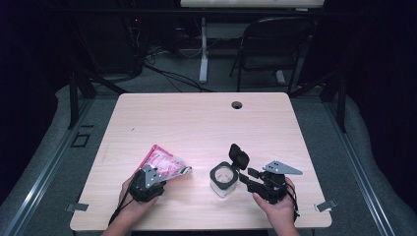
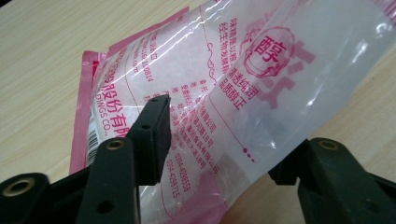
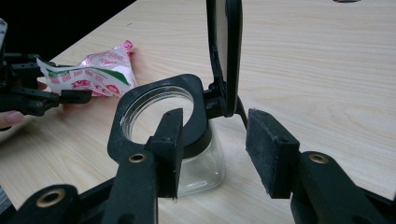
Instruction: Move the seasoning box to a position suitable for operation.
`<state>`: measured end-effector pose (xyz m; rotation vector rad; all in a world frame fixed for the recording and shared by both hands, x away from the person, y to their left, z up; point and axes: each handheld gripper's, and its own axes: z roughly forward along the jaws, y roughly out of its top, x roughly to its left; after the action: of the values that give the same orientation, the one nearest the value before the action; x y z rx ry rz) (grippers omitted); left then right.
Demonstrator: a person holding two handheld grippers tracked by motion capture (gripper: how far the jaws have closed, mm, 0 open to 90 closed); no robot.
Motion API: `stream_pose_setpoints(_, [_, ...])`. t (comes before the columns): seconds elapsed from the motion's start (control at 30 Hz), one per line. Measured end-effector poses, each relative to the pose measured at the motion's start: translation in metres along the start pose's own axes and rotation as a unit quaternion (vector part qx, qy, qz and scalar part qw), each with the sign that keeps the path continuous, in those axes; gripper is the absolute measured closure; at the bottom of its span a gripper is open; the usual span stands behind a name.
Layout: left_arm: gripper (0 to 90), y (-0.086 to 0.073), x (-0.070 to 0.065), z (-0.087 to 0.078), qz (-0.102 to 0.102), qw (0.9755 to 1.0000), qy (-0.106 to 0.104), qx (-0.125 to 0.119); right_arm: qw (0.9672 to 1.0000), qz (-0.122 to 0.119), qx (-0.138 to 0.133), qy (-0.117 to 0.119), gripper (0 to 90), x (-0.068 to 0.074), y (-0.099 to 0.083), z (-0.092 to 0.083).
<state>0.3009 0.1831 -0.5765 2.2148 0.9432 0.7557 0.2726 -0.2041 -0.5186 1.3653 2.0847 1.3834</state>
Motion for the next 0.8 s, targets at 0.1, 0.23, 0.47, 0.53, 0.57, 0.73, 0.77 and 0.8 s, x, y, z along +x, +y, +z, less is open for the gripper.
stream_pose_setpoints(0.1, [55.6, 0.0025, -0.0007, 0.0011, -0.001, 1.0000, 0.000, 0.003, 1.0000, 0.000, -0.001, -0.001, 56.5, 0.0000, 0.0001, -0.0006])
stream_pose_setpoints(0.23, [63.2, 0.0039, 0.0007, 0.0026, -0.013, 0.9999, -0.005, -0.001, 1.0000, 0.000, -0.001, 0.001, 56.5, 0.0000, -0.0001, -0.0001])
stream_pose_setpoints(0.47, [73.8, 0.0053, 0.0038, 0.0037, -0.025, 0.9995, -0.018, -0.004, 1.0000, -0.002, 0.000, 0.001, 56.5, 0.0000, -0.0001, -0.0005])
stream_pose_setpoints(0.53, [76.6, 0.0055, 0.0040, 0.0027, -0.027, 0.9994, -0.020, -0.005, 1.0000, 0.000, 0.001, 0.001, 56.5, -0.0007, -0.0004, -0.0005])
stream_pose_setpoints(0.57, [77.9, 0.0057, 0.0043, 0.0021, -0.028, 0.9994, -0.021, -0.005, 1.0000, -0.001, 0.001, -0.001, 56.5, -0.0011, -0.0006, -0.0007])
stream_pose_setpoints(0.73, [83.5, 0.0063, 0.0056, -0.0001, -0.030, 0.9992, -0.025, -0.008, 1.0000, 0.000, 0.001, -0.002, 56.7, -0.0019, -0.0017, 0.0001])
stream_pose_setpoints(0.77, [84.6, 0.0064, 0.0063, -0.0007, -0.030, 0.9991, -0.027, -0.009, 1.0000, 0.000, 0.001, -0.001, 56.7, -0.0019, -0.0019, 0.0004])
stream_pose_setpoints(0.8, [85.4, 0.0065, 0.0070, -0.0016, -0.034, 0.9989, -0.029, -0.011, 1.0000, -0.001, 0.000, -0.001, 56.7, -0.0018, -0.0019, 0.0005])
